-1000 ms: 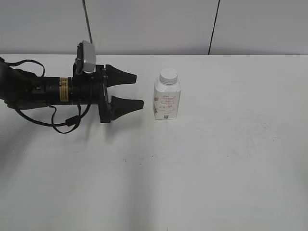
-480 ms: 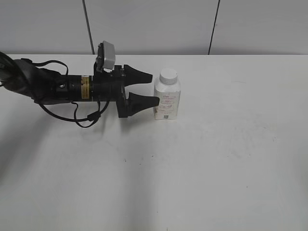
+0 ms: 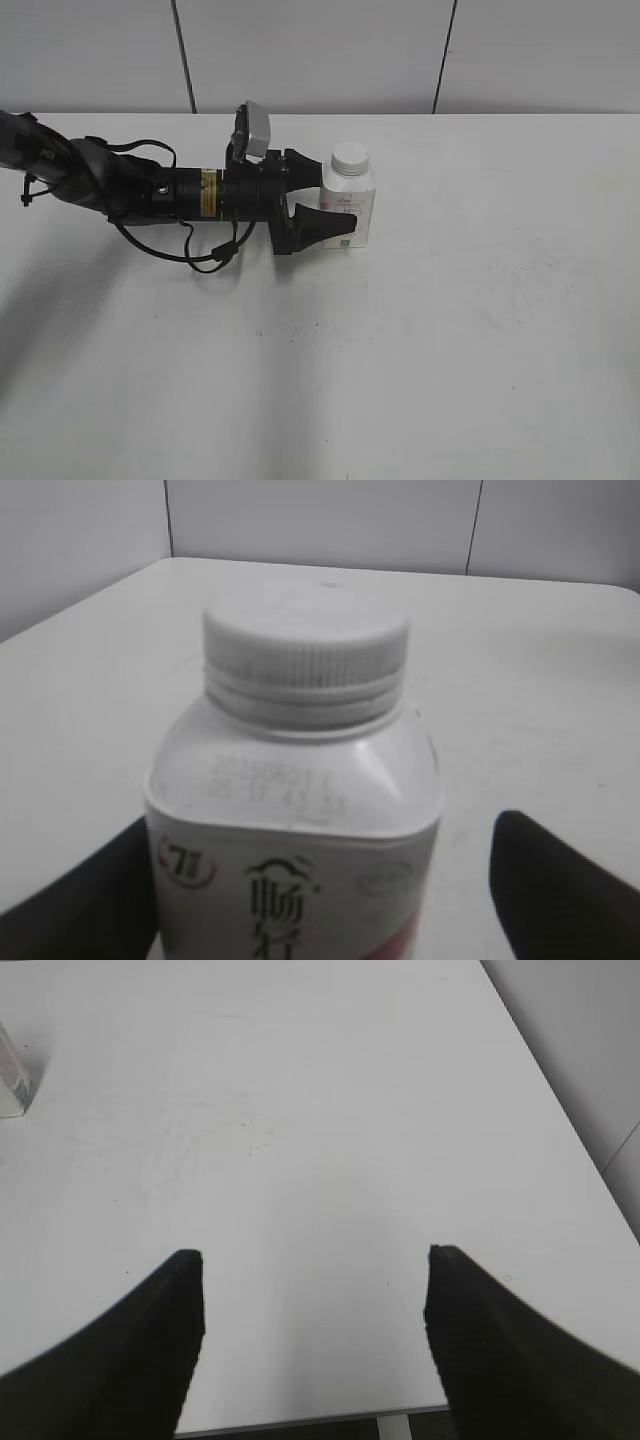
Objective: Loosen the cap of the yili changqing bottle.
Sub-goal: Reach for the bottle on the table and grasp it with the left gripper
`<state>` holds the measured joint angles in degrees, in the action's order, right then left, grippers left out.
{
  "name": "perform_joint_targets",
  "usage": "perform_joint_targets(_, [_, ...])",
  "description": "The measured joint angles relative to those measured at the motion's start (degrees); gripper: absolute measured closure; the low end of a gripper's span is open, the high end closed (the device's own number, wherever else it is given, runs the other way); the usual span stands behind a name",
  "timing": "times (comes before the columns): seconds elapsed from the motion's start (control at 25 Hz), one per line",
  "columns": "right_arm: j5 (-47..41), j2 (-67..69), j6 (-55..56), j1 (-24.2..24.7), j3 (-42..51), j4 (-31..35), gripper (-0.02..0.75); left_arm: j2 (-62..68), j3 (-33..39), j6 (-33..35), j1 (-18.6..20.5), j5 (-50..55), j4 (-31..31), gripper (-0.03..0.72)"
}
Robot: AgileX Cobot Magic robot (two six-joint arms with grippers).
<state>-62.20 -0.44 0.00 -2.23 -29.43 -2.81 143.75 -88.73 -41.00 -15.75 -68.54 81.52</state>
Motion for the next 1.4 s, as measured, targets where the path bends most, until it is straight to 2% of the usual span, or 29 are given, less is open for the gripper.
perform_joint_targets(0.28, [0.0, 0.0, 0.0, 0.0, 0.0, 0.0, 0.192, 2.3, -0.2, -0.1, -0.3, 0.7, -2.4, 0.098])
perform_joint_targets(0.88, [0.0, 0.0, 0.0, 0.0, 0.0, 0.0, 0.192, 5.0, -5.6, -1.7, -1.4, 0.7, -2.2, 0.107])
perform_joint_targets(0.96, [0.0, 0.0, 0.0, 0.0, 0.0, 0.0, 0.192, 5.1, -5.7, -1.9, -1.4, 0.8, -2.0, 0.134])
perform_joint_targets(1.2, [0.0, 0.0, 0.0, 0.0, 0.0, 0.0, 0.192, 5.1, -5.7, -1.9, -1.4, 0.9, -1.7, 0.284])
perform_joint_targets(1.4, [0.0, 0.0, 0.0, 0.0, 0.0, 0.0, 0.192, 5.1, -5.8, -2.2, -1.4, 0.7, -0.5, 0.307])
